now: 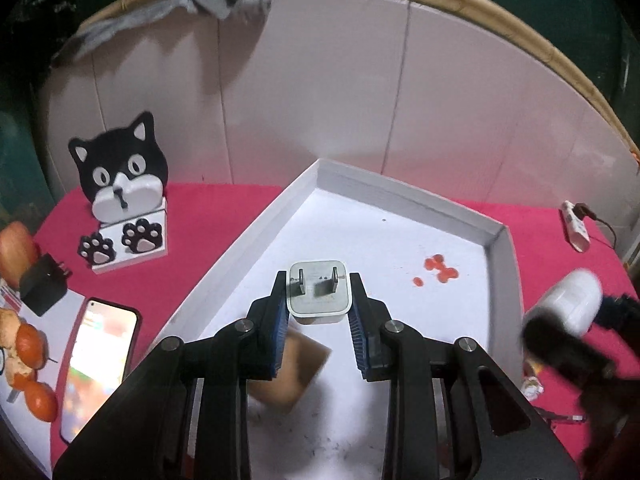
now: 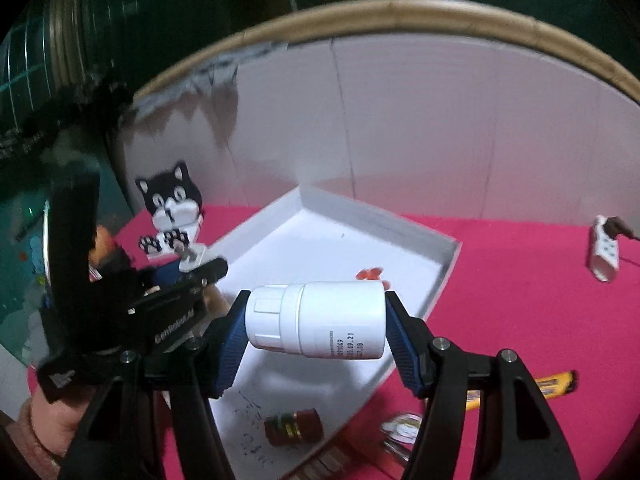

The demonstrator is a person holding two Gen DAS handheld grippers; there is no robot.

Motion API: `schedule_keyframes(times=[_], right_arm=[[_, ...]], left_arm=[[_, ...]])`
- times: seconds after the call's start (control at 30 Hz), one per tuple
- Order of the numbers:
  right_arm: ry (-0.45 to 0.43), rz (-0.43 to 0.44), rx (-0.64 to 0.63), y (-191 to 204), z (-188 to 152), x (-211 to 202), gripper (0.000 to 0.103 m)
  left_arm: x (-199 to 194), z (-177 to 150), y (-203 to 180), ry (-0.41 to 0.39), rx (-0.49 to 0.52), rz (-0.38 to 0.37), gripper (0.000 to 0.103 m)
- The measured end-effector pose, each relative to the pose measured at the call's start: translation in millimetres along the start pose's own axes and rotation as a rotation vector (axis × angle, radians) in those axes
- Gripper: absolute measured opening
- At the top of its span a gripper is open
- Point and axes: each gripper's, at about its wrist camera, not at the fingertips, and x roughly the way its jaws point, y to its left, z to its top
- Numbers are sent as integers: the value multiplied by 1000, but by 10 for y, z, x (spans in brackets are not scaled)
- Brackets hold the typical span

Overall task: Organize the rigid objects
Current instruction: 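Place the white charger in the tray with the left tool while the right tool drops the pill bottle there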

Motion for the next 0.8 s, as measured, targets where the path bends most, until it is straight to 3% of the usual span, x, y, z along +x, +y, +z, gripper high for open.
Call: schedule_keyframes(times=[0.23, 0.5, 0.57, 0.6, 0.63, 0.67, 0.73, 0.8], right_arm=[[46, -3, -12, 100, -51, 279, 64], [36, -9, -6, 146, -72, 333, 64], [26, -15, -4, 147, -79, 310, 71], [15, -30, 1, 136, -82, 289, 77], [5, -39, 8, 119, -83, 268, 90], [-7, -36, 17, 94, -83, 239, 103], [-30, -43, 29, 60, -82, 174, 103], [-51, -54, 40, 30, -78, 94, 103]], left_arm=[[147, -9, 87, 14, -6, 29, 27], [149, -10, 135, 11, -56, 6, 28], [110, -2, 143, -5, -64, 16, 32], [84, 3, 157, -15, -70, 22, 48], [48, 9, 176, -27, -80, 28, 63], [26, 12, 190, -36, -88, 33, 89], [-47, 15, 217, -69, -105, 53, 101], [-100, 10, 224, -82, -111, 62, 101]])
